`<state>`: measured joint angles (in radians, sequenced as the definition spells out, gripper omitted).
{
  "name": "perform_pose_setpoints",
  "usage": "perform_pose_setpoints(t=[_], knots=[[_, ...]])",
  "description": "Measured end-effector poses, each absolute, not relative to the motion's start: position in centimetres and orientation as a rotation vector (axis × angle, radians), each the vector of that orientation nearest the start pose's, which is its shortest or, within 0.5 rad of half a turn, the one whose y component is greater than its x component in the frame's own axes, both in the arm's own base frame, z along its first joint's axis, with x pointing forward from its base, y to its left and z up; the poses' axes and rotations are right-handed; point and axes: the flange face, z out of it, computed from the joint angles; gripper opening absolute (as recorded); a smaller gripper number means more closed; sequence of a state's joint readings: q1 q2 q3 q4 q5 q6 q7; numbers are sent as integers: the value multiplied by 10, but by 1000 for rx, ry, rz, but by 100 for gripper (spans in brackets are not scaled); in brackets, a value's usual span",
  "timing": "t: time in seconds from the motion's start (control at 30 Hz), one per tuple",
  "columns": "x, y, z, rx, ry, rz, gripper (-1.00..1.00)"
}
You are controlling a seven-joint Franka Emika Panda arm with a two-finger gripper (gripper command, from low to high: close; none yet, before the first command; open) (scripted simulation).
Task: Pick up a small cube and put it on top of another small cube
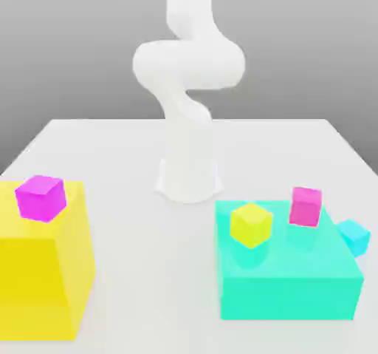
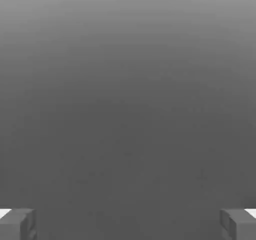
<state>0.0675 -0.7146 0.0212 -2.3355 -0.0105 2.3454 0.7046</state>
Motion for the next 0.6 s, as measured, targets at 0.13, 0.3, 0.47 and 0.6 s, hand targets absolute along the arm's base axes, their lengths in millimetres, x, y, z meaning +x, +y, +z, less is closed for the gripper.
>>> perform_pose_setpoints(t=[0.13, 0.3, 0.47, 0.6], knots=[[414, 108, 582, -2831, 381, -830, 0], [416, 194, 475, -2979, -205, -640, 0], [379, 269, 367, -2966, -828, -422, 0], [318, 320, 286, -2817, -1349, -231, 0]])
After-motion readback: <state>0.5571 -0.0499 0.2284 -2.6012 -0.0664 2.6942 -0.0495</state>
